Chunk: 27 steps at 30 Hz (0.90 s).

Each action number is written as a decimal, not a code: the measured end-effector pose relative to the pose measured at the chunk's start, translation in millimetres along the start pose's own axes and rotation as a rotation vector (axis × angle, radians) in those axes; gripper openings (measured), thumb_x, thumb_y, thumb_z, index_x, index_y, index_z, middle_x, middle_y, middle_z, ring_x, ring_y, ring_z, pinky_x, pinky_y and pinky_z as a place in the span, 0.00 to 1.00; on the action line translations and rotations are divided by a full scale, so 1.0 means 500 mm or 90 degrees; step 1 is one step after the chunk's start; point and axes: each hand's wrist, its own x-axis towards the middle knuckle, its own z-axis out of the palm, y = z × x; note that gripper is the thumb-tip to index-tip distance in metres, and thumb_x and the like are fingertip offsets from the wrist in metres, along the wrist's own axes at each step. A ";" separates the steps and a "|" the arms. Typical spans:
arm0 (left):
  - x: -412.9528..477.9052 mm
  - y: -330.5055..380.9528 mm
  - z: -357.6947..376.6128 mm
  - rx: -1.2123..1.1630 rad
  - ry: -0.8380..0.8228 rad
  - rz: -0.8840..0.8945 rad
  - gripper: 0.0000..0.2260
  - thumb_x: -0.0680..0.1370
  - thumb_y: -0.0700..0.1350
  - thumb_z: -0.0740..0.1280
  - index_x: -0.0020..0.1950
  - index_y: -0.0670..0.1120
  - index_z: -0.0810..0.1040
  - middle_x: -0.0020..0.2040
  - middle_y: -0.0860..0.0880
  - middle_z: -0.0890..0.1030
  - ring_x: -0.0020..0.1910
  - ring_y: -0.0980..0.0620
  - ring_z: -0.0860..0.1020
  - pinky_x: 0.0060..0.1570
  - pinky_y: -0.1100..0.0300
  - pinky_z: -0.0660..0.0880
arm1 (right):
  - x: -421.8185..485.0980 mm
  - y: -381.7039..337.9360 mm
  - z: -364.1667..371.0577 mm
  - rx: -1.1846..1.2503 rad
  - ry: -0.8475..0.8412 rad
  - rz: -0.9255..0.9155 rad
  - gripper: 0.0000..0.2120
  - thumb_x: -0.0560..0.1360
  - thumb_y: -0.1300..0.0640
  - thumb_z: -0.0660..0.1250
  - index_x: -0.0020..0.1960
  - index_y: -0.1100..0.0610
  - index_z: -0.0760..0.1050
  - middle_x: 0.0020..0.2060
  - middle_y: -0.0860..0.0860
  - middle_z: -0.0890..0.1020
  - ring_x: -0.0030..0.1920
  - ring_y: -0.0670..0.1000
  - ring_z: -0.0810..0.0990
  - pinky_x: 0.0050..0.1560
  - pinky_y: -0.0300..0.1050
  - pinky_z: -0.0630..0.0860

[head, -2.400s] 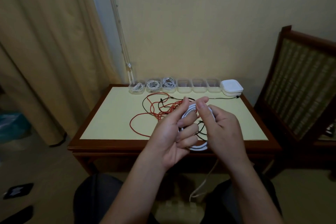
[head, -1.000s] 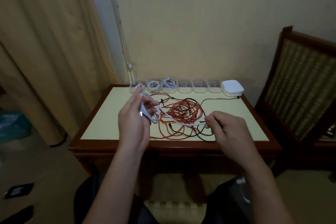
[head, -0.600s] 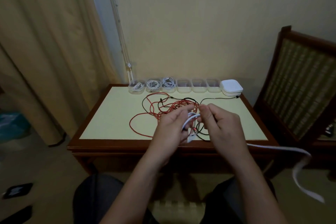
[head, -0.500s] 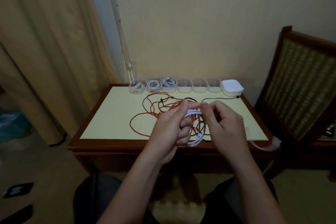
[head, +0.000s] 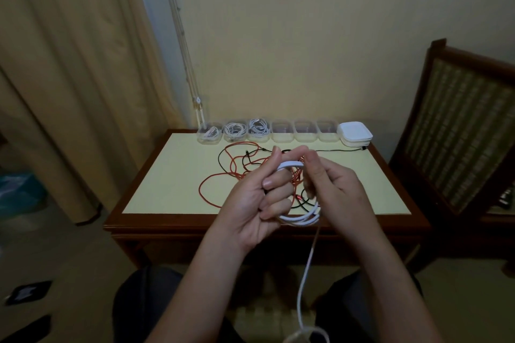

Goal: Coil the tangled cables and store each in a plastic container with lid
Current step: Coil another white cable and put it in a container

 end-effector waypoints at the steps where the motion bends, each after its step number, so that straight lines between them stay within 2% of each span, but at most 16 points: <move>1: 0.001 -0.003 0.001 0.029 0.017 0.015 0.19 0.81 0.50 0.61 0.65 0.40 0.80 0.27 0.54 0.61 0.21 0.59 0.54 0.16 0.69 0.55 | -0.001 0.002 0.000 -0.001 -0.003 0.004 0.17 0.84 0.48 0.56 0.46 0.44 0.83 0.26 0.36 0.75 0.30 0.37 0.74 0.35 0.30 0.67; 4: 0.002 -0.014 0.003 0.197 0.100 0.070 0.17 0.82 0.52 0.62 0.62 0.43 0.82 0.29 0.52 0.61 0.23 0.59 0.60 0.20 0.67 0.58 | -0.003 0.007 0.001 -0.034 0.006 0.010 0.17 0.85 0.50 0.56 0.55 0.52 0.84 0.25 0.33 0.75 0.31 0.35 0.75 0.35 0.28 0.67; 8: 0.003 -0.019 0.007 0.317 0.147 0.086 0.19 0.82 0.56 0.60 0.62 0.47 0.82 0.30 0.50 0.66 0.25 0.56 0.66 0.24 0.64 0.65 | -0.005 0.014 -0.001 -0.053 0.030 0.014 0.17 0.85 0.50 0.57 0.53 0.51 0.84 0.26 0.34 0.76 0.31 0.36 0.76 0.35 0.28 0.66; 12: 0.007 -0.019 0.006 0.104 0.089 0.011 0.30 0.81 0.65 0.54 0.58 0.41 0.82 0.28 0.51 0.61 0.19 0.59 0.58 0.18 0.67 0.55 | -0.003 0.017 0.000 -0.054 0.034 0.018 0.18 0.85 0.49 0.57 0.50 0.51 0.84 0.25 0.36 0.76 0.30 0.37 0.74 0.34 0.29 0.66; 14: 0.007 -0.022 0.001 0.068 0.049 -0.008 0.27 0.81 0.63 0.56 0.51 0.42 0.84 0.26 0.53 0.60 0.18 0.60 0.57 0.16 0.68 0.55 | -0.002 0.018 0.000 -0.047 0.037 0.017 0.18 0.84 0.47 0.57 0.49 0.51 0.85 0.30 0.36 0.80 0.34 0.37 0.77 0.37 0.30 0.68; 16: 0.006 -0.022 -0.001 0.065 0.027 -0.009 0.22 0.82 0.58 0.59 0.54 0.42 0.84 0.26 0.53 0.59 0.18 0.60 0.55 0.15 0.69 0.55 | -0.004 0.017 0.000 -0.030 0.037 0.015 0.18 0.84 0.46 0.58 0.50 0.50 0.85 0.35 0.38 0.83 0.39 0.36 0.80 0.42 0.31 0.70; 18: 0.008 -0.013 -0.007 0.030 0.010 -0.014 0.20 0.82 0.55 0.61 0.59 0.41 0.82 0.25 0.54 0.59 0.19 0.59 0.53 0.14 0.69 0.54 | -0.005 0.016 0.001 -0.006 0.030 0.022 0.18 0.83 0.46 0.58 0.48 0.51 0.85 0.31 0.38 0.81 0.35 0.37 0.77 0.39 0.31 0.70; 21: 0.011 0.022 -0.030 -0.113 -0.034 -0.016 0.17 0.81 0.52 0.62 0.60 0.40 0.80 0.24 0.53 0.63 0.19 0.59 0.54 0.12 0.67 0.58 | -0.001 0.017 -0.007 -0.006 0.026 0.061 0.21 0.82 0.43 0.59 0.39 0.55 0.79 0.26 0.46 0.75 0.29 0.40 0.71 0.32 0.35 0.67; 23: 0.008 0.052 -0.047 -0.174 -0.034 0.013 0.16 0.81 0.50 0.62 0.60 0.40 0.80 0.24 0.52 0.65 0.19 0.59 0.54 0.13 0.66 0.58 | 0.000 0.026 -0.023 -0.019 0.037 0.084 0.21 0.82 0.44 0.61 0.38 0.58 0.75 0.24 0.42 0.73 0.26 0.39 0.70 0.29 0.30 0.65; 27: -0.010 0.105 -0.080 -0.262 -0.010 0.086 0.15 0.82 0.47 0.62 0.60 0.38 0.80 0.25 0.52 0.64 0.20 0.59 0.55 0.14 0.65 0.57 | 0.000 0.057 -0.053 -0.045 0.063 0.085 0.18 0.79 0.45 0.67 0.40 0.58 0.78 0.28 0.45 0.71 0.30 0.41 0.69 0.31 0.31 0.66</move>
